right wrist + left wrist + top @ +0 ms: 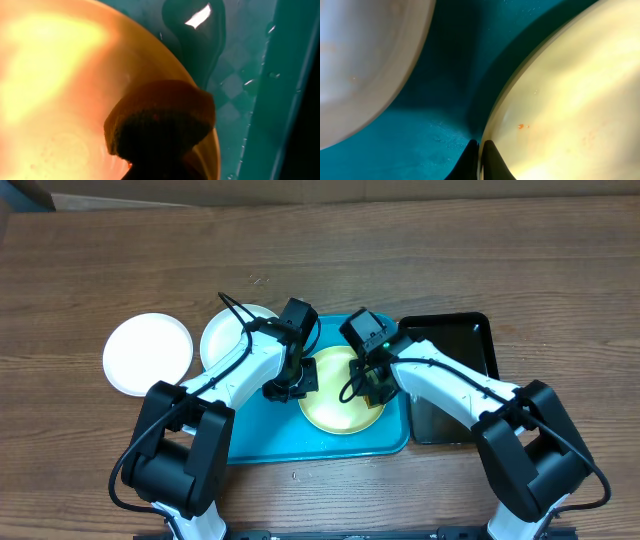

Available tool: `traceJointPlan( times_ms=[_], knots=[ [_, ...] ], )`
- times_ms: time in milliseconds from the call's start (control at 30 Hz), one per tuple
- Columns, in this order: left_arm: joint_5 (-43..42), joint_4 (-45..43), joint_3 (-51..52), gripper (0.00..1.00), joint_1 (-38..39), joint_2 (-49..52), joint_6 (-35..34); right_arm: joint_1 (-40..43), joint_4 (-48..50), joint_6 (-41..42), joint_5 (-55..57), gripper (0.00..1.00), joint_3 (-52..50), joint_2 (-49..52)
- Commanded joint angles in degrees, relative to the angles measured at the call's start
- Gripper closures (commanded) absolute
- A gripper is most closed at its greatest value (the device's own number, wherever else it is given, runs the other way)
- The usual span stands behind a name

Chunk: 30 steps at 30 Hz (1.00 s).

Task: Clean dirty plates on tray and stack at the side
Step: 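Wipe the yellow plate with the sponge in the right gripper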

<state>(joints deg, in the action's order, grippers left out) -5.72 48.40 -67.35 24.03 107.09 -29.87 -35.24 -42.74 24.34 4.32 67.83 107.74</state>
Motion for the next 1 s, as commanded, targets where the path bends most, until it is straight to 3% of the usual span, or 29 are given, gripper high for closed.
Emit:
traceJointPlan(
  times_ms=[0, 767, 833, 867, 967],
  knots=[
    [1.4, 0.2, -0.6, 0.96, 0.5, -1.2, -1.0, 0.9, 0.5, 2.6, -0.4, 0.96, -1.2, -0.9],
    [1.7, 0.6, -0.6, 0.96, 0.5, -1.2, -0.7, 3.6, 1.3, 7.2, -10.4, 0.96, -1.5, 1.8],
    [1.7, 0.6, -0.6, 0.96, 0.5, -1.2, -0.7, 3.6, 1.3, 7.2, -10.4, 0.71, -1.5, 1.8],
    [1.7, 0.7, -0.6, 0.96, 0.5, -1.2, -0.5, 3.6, 1.4, 7.2, -10.4, 0.66, -1.5, 1.8],
    [1.7, 0.7, -0.6, 0.95, 0.5, -1.2, -0.5, 3.6, 1.4, 7.3, -10.5, 0.67, -1.5, 1.8]
  ],
)
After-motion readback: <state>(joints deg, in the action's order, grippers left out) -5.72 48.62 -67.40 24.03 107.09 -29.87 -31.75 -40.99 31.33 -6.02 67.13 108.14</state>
